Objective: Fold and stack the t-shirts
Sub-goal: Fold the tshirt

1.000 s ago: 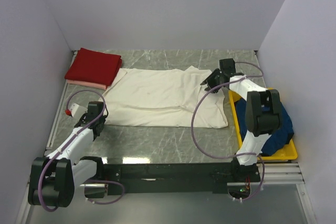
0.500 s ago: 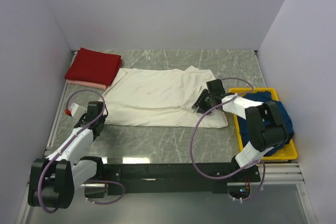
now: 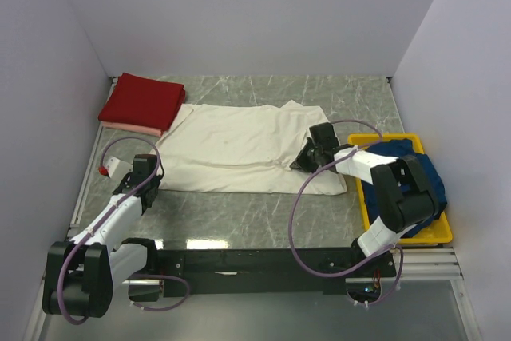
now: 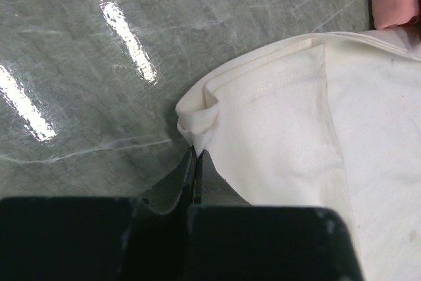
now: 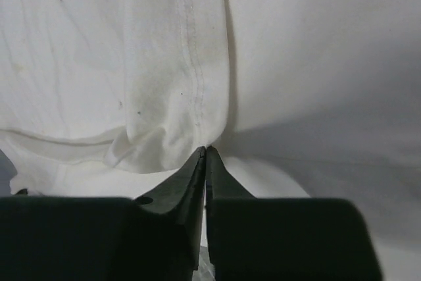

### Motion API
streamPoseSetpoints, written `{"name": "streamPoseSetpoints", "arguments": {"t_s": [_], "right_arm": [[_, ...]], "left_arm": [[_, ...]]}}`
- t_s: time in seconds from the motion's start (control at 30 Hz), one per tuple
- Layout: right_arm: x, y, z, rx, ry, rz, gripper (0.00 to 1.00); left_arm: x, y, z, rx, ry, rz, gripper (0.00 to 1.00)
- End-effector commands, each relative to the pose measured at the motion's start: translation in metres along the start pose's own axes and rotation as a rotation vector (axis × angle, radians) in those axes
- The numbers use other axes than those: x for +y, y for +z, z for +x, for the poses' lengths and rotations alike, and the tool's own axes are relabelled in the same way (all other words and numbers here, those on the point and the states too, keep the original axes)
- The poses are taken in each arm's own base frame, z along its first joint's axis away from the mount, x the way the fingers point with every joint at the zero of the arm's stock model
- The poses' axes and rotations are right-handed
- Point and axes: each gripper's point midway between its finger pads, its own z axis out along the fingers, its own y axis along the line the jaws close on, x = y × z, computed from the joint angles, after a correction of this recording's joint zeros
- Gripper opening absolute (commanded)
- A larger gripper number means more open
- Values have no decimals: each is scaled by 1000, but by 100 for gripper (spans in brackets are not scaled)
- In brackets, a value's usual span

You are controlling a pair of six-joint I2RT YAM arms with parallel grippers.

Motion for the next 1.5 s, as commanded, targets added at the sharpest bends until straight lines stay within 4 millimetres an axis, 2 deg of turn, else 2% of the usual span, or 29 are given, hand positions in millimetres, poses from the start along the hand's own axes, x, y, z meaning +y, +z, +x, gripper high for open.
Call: {"name": "streamPoseSetpoints", "arguments": {"t_s": [0.0, 0.03, 0.17, 0.2, 0.27, 0.3, 0.37, 0.4, 0.47, 0.57, 0.6, 0.63, 0.7, 0.77, 0.8, 0.83, 0.87, 0.9, 0.93, 1.03, 1.13, 1.27, 1.37, 1.47], "right_arm": [[21, 1, -13, -29, 2, -42, 3], [25, 1, -16, -31, 0, -44, 0], [44, 3, -33, -44, -8, -51, 0], [56, 1, -40, -53, -13, -66, 0], [61, 5, -45, -51, -20, -61, 0], [71, 3, -53, -61, -24, -75, 0], [75, 10, -57, -54, -30, -67, 0], [87, 8, -64, -60, -36, -83, 0], [99, 16, -70, -53, -53, -86, 0], [104, 31, -72, -32, -78, -70, 0], [114, 31, -75, -32, -91, -85, 0], [112, 41, -72, -15, -109, -73, 0], [122, 45, -75, -11, -132, -78, 0], [121, 57, -68, 9, -171, -56, 0], [125, 59, -68, 12, -188, -53, 2], [127, 61, -65, 18, -203, -45, 8], [121, 67, -63, 27, -225, -19, 13], [123, 68, -63, 24, -237, -18, 17], [122, 69, -62, 25, -256, -13, 27], [125, 62, -63, 9, -311, -23, 44], [134, 48, -70, -22, -381, -46, 49], [134, 25, -83, -81, -415, -5, 49], [122, 11, -85, -124, -402, 21, 49], [119, 7, -85, -126, -406, 43, 45]], "left_arm": [[-17, -4, -10, -15, -14, 45, 1], [-17, -4, -10, -13, -12, 46, 1], [-18, -4, -11, -15, -13, 50, 1], [-17, -4, -10, -15, -12, 49, 1], [-18, -4, -10, -13, -11, 49, 1], [-18, -4, -10, -13, -11, 49, 1], [-18, -3, -9, -11, -9, 49, 1], [-19, -3, -10, -11, -9, 49, 1], [-18, -3, -9, -9, -7, 47, 1], [-18, -2, -9, -10, -5, 45, 1], [-19, -2, -9, -12, -5, 47, 1], [-19, -3, -9, -11, -5, 49, 1], [-19, -2, -9, -10, -4, 46, 1], [-19, -2, -9, -8, -2, 46, 1], [-19, -2, -8, -6, -2, 44, 1], [-19, -1, -8, -4, 1, 44, 1], [-19, -1, -7, -2, 1, 43, 1], [-20, -1, -8, -4, 1, 45, 1], [-19, -1, -8, -3, 4, 44, 1], [-20, -2, -8, -4, 1, 50, 1], [-19, -2, -7, 0, 3, 47, 1], [-20, -2, -8, -2, 3, 49, 1], [-20, -2, -8, -2, 2, 50, 1], [-20, -2, -7, 0, 4, 49, 1]]}}
